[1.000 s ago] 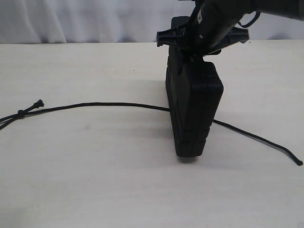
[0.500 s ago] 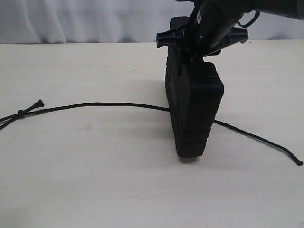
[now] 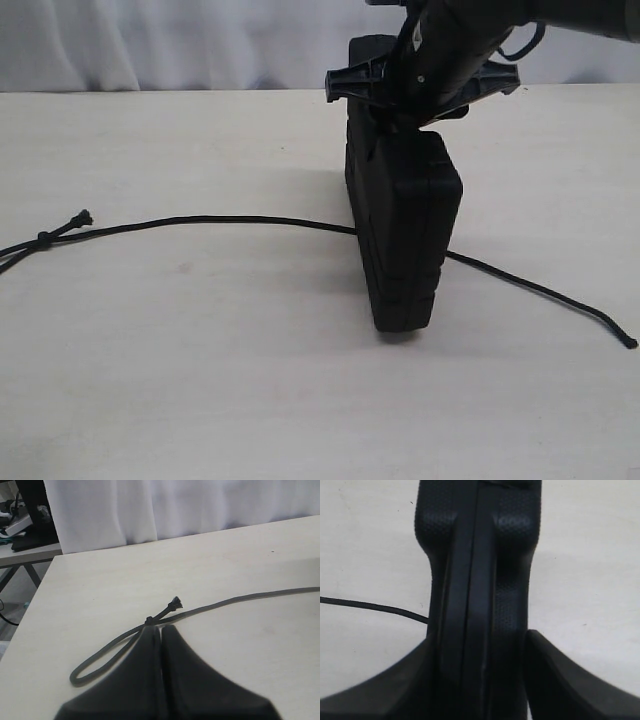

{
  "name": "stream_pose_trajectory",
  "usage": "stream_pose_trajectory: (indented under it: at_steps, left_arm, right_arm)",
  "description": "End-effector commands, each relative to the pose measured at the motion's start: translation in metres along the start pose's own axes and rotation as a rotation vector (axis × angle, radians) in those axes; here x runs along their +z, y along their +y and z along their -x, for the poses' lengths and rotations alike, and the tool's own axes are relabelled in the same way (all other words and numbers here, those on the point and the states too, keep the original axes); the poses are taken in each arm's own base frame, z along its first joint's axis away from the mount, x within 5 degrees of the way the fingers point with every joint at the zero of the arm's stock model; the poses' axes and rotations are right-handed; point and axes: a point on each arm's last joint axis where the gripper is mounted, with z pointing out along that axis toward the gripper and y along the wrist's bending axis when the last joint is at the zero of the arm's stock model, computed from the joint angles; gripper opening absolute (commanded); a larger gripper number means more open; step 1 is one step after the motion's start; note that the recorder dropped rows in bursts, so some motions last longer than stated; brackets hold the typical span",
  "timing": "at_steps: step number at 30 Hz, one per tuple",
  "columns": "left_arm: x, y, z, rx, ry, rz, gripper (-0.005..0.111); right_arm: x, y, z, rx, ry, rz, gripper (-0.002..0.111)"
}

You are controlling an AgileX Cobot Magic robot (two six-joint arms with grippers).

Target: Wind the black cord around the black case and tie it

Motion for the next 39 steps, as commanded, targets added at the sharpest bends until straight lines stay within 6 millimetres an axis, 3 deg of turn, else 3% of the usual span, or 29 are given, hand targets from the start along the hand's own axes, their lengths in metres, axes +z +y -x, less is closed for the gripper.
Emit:
stream_pose_trajectory:
  at_steps: [1,5,13,39]
  left_arm:
    - [0.0001,-0.0001,0.0006,-0.003,-0.016,-0.002,0.000]
    - [0.0001,-0.0001,0.0006,-0.003,-0.016,-0.002,0.000]
    - [0.0001,-0.0001,0.0006,-0.003,-0.016,-0.002,0.000]
    - [0.0001,0.0008,0.0023,0.017,-0.035,0.008,0.000]
  right_arm:
    - [0.0051,-0.0010,-0.0037,-0.014,0.036,-0.016,0.046]
    - [0.0058,-0.0042,-0.0031,-0.002,0.043,-0.016,0.039]
    - [0.0070,-0.0085,-0.0022,-0.009,0.057,-0.007,0.004]
    - [0.0068,-0.0052,-0.0045,-0.046,0.081,0.031,0.004]
